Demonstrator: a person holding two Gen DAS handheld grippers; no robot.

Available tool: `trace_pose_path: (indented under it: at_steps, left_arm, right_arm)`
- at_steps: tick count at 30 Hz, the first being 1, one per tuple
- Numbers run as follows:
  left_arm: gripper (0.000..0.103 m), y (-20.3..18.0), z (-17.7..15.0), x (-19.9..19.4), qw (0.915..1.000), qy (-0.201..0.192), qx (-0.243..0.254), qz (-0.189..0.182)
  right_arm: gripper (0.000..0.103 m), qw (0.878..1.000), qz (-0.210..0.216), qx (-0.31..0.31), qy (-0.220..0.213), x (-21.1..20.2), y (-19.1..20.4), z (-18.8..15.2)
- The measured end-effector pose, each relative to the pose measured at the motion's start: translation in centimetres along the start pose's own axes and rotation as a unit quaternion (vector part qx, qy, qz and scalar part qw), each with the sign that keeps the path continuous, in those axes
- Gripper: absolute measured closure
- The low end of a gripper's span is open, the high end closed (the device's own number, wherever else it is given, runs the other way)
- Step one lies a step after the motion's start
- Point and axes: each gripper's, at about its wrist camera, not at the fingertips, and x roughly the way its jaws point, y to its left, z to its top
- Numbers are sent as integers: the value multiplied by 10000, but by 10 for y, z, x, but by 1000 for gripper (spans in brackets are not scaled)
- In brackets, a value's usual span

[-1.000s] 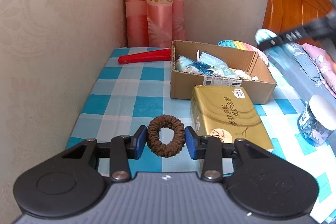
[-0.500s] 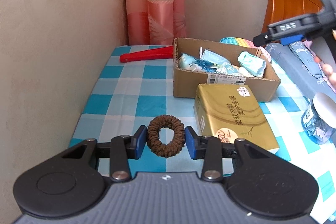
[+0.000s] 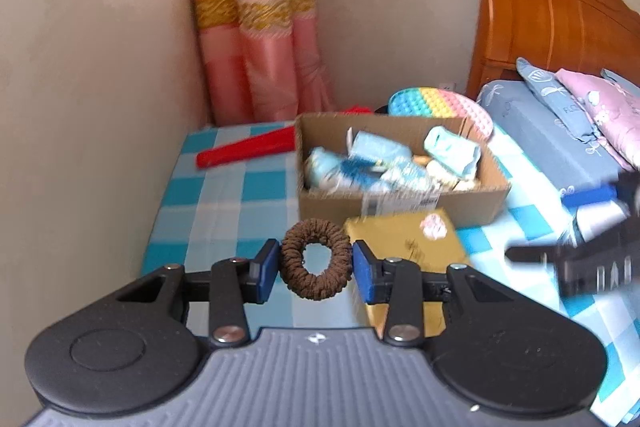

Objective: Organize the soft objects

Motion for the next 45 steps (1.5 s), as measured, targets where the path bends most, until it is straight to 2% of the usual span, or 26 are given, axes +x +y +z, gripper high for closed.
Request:
trace_pose_path:
  at_steps: [6, 11, 14, 16, 17, 18, 22, 27, 32, 35, 38, 43, 45]
  left_arm:
    - [64, -15, 35, 16, 9995, -104, 284, -118]
    - [64, -33, 66, 44, 9987, -126, 462, -180]
    - [58, -45, 82, 66, 9983, -96, 568, -125]
    - [41, -50, 91, 77, 9984, -94, 545, -116]
    - [23, -52, 95, 82, 9984, -111, 534, -114]
    - [16, -54, 98, 86, 9986, -126, 515, -62]
    - [7, -56, 105, 85, 9982, -399, 452, 41]
    - [6, -54, 96, 58, 9964, -664, 528, -46]
    - [4, -58, 77, 28, 9949, -800, 600, 154]
    - [3, -58, 56, 8, 9962, -695, 525, 37]
    - [3, -58, 37, -9, 9984, -471, 280, 123]
    - [3, -61, 7, -36, 9988, -162, 203, 403]
    - [3, -62, -1, -43, 9992, 9, 170, 356]
  right_arm:
    - [0, 9987, 150, 492, 61, -8, -7, -27]
    - [0, 9985, 52, 518, 174, -11, -9, -37]
    - [0, 9986, 8, 502, 147, -14, -10, -38]
    - [0, 9986, 11, 518, 102, -16, -10, -38]
    - [0, 9985, 36, 538, 71, -18, -11, -37]
    - [0, 9984, 56, 554, 64, -19, -11, -37]
    - [0, 9986, 12, 522, 40, -23, -10, -36]
    - [0, 9984, 78, 553, -62, -32, -9, -35]
    - [0, 9983, -43, 572, -111, -42, -3, -35]
    - [0, 9979, -329, 562, 0, -45, 1, -36]
    - [0, 9960, -636, 627, 90, -47, 1, -38]
    - [0, 9934, -775, 848, 45, -59, 0, -40]
    - [0, 9929, -775, 902, 6, -65, 1, -40]
